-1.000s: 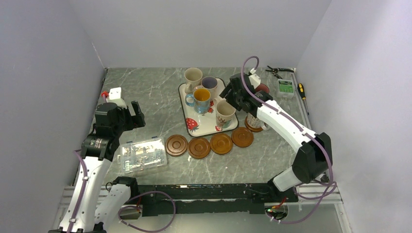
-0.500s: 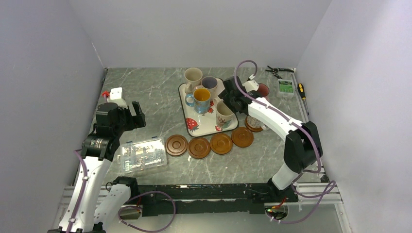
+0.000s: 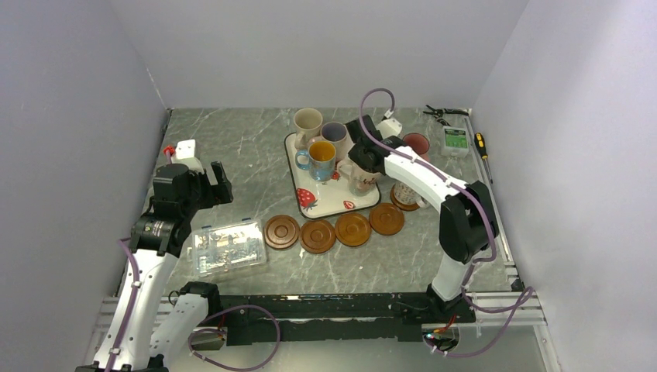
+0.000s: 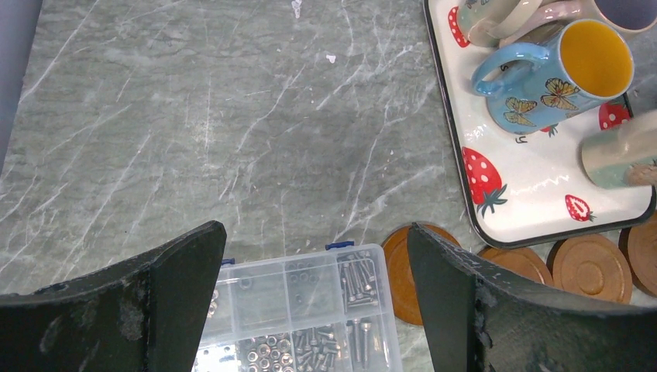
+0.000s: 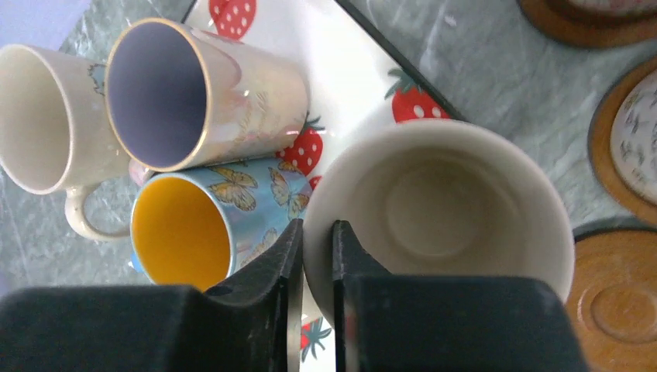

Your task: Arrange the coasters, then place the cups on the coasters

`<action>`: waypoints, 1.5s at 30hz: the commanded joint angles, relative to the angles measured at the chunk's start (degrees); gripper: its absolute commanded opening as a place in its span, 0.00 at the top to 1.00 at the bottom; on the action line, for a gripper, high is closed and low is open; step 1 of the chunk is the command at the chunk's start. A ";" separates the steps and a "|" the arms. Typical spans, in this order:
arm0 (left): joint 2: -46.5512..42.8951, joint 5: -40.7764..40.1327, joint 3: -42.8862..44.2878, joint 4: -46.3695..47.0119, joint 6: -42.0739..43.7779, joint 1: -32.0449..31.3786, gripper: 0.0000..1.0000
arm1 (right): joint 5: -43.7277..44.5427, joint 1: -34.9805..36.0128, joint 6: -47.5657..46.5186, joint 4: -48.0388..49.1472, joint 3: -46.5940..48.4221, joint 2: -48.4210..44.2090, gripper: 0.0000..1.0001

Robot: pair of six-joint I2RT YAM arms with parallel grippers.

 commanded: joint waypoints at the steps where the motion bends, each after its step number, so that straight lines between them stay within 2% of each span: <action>1: 0.07 0.45 0.93 0.78 0.11 -0.26 0.06 | -2.37 -0.20 -8.73 4.44 1.98 -0.94 0.93; 4: 0.15 0.58 0.92 0.87 0.12 -0.26 0.06 | -8.11 -0.28 -17.86 8.35 0.99 -1.78 1.00; 9: 0.38 0.66 0.92 0.87 0.08 -0.26 0.06 | -16.70 -0.11 -34.28 8.99 1.80 -1.70 1.00; 18: 1.00 0.87 1.01 0.81 0.10 -0.31 0.06 | -26.27 0.59 -61.28 -0.31 3.89 -1.91 1.00; 22: 1.25 0.77 1.10 0.67 0.14 -0.31 0.06 | -27.43 0.68 -67.82 -4.70 4.41 -0.27 1.00; 24: 1.34 0.71 1.10 0.62 0.07 -0.31 0.06 | -25.94 0.69 -68.32 -5.82 4.31 0.01 0.97; 26: 1.44 0.57 1.10 0.56 0.06 -0.29 0.06 | -24.84 0.69 -67.04 -5.47 3.59 -0.79 0.83; 28: 1.56 0.71 1.10 0.61 0.07 -0.26 0.06 | -23.58 0.90 -65.36 -4.91 2.86 -2.24 0.63; 29: 1.69 0.86 1.10 0.63 0.12 -0.26 0.06 | -23.29 1.13 -64.02 -4.74 2.63 -3.15 0.58; 31: 1.79 1.11 1.16 0.63 0.10 -0.27 0.06 | -21.64 1.88 -61.23 -4.56 2.60 -4.64 0.48; 34: 2.04 1.58 1.26 0.53 0.14 -0.28 0.06 | -15.82 3.49 -55.08 -6.60 4.55 -5.00 0.41; 35: 2.06 1.68 1.27 0.57 0.10 -0.29 0.06 | -13.08 4.15 -52.65 -8.18 6.06 -4.62 0.34; 38: 2.06 1.62 1.25 0.56 0.12 -0.26 0.06 | -3.66 6.45 -44.09 -12.90 10.24 -2.05 0.30; 42: 2.05 1.79 1.27 0.53 0.06 -0.31 0.06 | 6.37 7.45 -32.73 -20.84 16.14 3.66 0.33; 45: 2.04 1.84 1.27 0.49 0.01 -0.31 0.06 | 10.67 7.45 -28.78 -23.52 18.78 6.20 0.35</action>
